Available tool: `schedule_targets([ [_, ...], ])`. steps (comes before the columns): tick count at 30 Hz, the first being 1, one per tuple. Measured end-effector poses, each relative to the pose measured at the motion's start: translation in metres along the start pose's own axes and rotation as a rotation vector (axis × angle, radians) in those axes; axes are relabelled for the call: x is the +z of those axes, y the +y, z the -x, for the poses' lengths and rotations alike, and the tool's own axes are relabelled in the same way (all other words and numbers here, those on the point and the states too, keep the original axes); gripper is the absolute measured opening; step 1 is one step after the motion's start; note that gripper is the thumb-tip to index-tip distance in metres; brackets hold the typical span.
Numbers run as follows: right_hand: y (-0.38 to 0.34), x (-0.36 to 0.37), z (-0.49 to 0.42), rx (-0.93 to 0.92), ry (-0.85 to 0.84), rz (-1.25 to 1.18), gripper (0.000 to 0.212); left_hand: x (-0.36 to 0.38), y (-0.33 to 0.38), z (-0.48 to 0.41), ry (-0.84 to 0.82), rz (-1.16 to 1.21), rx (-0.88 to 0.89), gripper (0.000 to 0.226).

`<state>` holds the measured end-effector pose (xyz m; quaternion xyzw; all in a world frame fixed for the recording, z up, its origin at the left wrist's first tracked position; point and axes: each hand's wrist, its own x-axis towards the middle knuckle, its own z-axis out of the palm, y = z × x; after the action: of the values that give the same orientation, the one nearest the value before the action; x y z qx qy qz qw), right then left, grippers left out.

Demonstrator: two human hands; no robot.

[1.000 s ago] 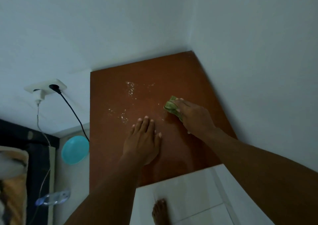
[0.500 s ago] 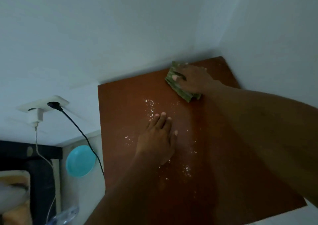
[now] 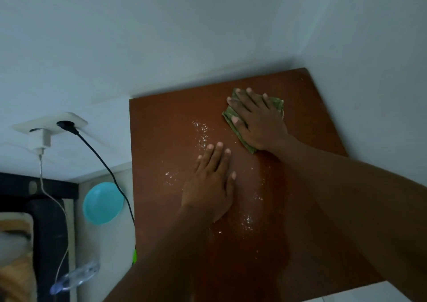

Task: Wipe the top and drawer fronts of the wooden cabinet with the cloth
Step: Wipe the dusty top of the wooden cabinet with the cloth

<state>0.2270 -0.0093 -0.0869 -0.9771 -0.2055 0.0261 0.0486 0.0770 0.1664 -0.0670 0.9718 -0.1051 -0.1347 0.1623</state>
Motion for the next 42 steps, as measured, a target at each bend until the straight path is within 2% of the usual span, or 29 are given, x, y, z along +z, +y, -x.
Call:
schedule_targets([
  [8,-0.020,0.004,0.088,-0.008,-0.003,0.009,0.055,0.004,0.015,0.016,-0.021,-0.036,-0.054,0.060],
  [19,-0.051,0.014,0.240,-0.047,0.011,0.003,0.054,0.030,0.048,0.115,-0.042,-0.092,-0.121,0.061],
  [27,-0.064,0.028,0.274,-0.045,0.002,-0.095,0.050,0.041,0.050,0.127,-0.111,-0.036,-0.172,0.062],
  [29,-0.063,0.032,0.273,-0.015,0.062,-0.165,0.049,0.044,0.050,0.129,-0.140,-0.019,-0.205,0.062],
  [31,-0.069,-0.001,0.343,-0.095,0.245,-0.141,0.045,0.029,0.095,0.194,-0.062,-0.068,-0.173,0.063],
  [34,-0.066,0.002,0.352,-0.122,0.348,-0.167,0.042,0.036,0.096,0.199,-0.096,-0.041,-0.189,0.063],
  [38,-0.052,-0.001,0.357,-0.100,0.359,-0.231,0.031,0.041,0.095,0.205,-0.141,-0.045,-0.199,0.063],
  [42,-0.043,-0.013,0.345,-0.068,0.362,-0.292,0.033,0.047,0.097,0.208,-0.187,-0.073,-0.182,0.065],
])
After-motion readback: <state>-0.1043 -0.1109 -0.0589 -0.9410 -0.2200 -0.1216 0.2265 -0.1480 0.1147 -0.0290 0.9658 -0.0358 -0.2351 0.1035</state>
